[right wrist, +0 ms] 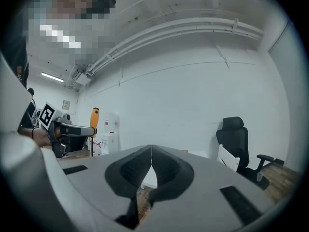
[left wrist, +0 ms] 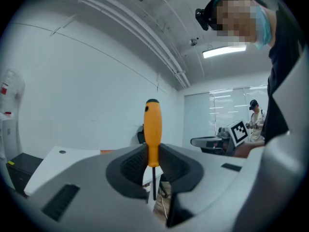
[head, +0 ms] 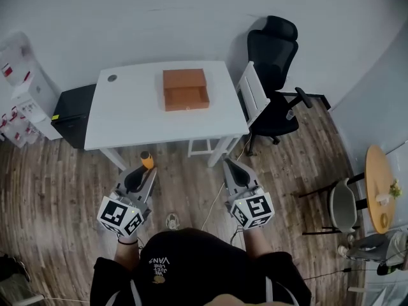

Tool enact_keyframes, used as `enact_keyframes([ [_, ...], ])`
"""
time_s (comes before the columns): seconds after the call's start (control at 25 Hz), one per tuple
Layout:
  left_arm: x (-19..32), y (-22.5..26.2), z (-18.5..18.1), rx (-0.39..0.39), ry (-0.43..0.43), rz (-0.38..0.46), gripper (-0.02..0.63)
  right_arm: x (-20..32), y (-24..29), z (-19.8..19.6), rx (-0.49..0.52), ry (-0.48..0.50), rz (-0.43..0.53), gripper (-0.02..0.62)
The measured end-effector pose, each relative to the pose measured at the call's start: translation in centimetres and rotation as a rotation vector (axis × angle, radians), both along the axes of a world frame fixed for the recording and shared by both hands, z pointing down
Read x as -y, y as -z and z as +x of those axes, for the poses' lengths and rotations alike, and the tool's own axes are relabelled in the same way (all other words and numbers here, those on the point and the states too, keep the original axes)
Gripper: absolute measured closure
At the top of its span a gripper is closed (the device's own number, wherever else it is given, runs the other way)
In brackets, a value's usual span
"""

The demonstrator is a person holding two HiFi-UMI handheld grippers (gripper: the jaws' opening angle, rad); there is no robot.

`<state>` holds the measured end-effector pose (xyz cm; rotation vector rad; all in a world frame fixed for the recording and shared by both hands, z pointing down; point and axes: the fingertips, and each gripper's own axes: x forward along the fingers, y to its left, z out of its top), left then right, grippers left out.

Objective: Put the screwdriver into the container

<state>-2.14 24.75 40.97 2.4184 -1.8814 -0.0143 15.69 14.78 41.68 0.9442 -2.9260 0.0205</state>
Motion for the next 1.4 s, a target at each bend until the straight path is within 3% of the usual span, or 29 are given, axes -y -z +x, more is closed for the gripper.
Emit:
enact_keyframes([
  [0.64,5.9,-0.5,-7.6,0.016,-0.098,-0.001,0.534,4.2,-0.4,-5.7,-0.001,-0.118,-0.005,0.583],
  [1.0,8.2,-0.8,-7.8,-0.004,-0.128,-0.007,0.534,6.1,-0.2,-6.1,-0.018,-0.145,-0.003,0.583],
  [1.4,12.6,-0.6,-9.3,0.010,-0.095,-0.013,0.534,11.2,0.2,-8.5,-0.002,-0.091,-0.007,0.583],
])
